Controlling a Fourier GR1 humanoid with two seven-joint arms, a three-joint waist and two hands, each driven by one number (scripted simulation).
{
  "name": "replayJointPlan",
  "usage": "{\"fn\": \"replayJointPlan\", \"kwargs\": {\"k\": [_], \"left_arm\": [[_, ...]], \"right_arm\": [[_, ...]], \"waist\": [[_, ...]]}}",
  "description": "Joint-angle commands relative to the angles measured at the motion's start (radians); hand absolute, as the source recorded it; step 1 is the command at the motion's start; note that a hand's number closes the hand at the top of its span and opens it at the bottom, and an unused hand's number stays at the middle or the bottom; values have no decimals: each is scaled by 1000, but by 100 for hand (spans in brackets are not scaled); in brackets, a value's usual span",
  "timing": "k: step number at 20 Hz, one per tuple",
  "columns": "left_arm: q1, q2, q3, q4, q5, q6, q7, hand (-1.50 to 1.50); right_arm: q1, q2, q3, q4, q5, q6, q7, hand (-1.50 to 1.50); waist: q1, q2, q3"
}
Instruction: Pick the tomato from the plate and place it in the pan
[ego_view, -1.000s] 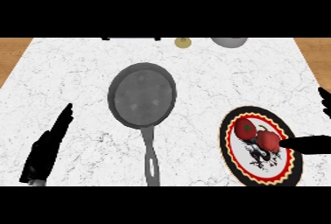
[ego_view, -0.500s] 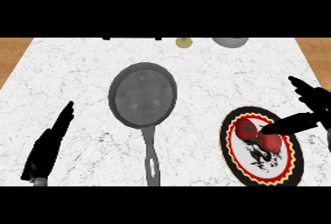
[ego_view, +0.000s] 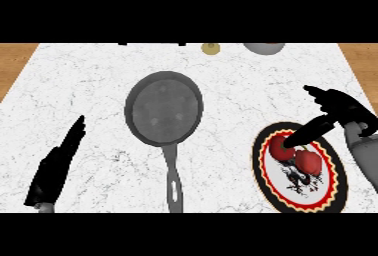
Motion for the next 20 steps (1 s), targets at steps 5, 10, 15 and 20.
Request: {"fn": "replayJointPlan", "kwargs": {"k": [5,10,15,20], "left_arm": [[19,4,45,51,11,-39,-62,0],[-10,-31,20,14,-13,-28,-1,0],[-64,-18,55,50,-12,-43,16,0],[-36,-53,32,2,-48,-14,35,0]], "right_arm": [[-66,48,64,60,-3,89,163,-150],[-120,79,72,125,-7,106,179,-150],[-88,114,109,192,24,81,154,-150],[-35,109,131,121,33,78,205,-150]], "waist": [[-7,-1,0],[-5,-1,0],[-10,0,0],[-18,-3,0]]}}
